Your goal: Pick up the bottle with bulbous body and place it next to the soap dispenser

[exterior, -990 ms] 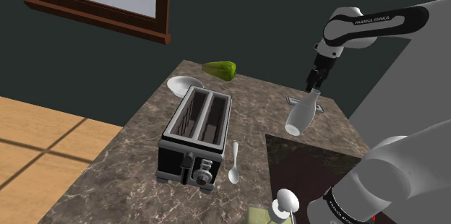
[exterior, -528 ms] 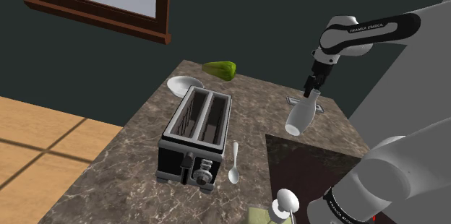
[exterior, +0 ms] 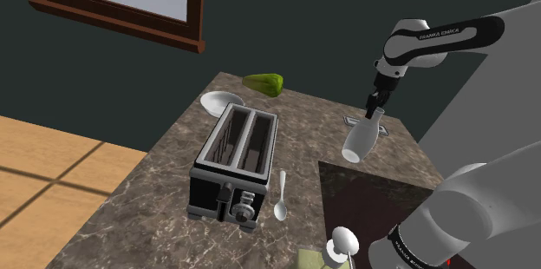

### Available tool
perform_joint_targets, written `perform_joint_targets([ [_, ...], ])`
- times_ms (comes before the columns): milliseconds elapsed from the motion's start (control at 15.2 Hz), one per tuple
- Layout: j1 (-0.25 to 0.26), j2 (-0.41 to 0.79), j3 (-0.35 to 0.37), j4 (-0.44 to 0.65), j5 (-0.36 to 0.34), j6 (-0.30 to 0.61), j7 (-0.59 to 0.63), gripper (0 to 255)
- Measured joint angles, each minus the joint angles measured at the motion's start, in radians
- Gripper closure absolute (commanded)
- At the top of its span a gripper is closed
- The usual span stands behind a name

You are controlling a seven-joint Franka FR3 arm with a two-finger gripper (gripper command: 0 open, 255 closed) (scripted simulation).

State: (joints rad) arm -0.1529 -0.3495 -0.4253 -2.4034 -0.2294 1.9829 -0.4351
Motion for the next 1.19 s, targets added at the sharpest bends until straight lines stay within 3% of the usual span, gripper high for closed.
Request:
perform_joint_targets([
  [528, 0.0, -0.002, 0.001, 0.005, 0.0, -0.006, 0.0, 255],
  [1188, 0.001, -0.043, 0.021, 0.102, 0.005, -0.144, -0.004, 255],
])
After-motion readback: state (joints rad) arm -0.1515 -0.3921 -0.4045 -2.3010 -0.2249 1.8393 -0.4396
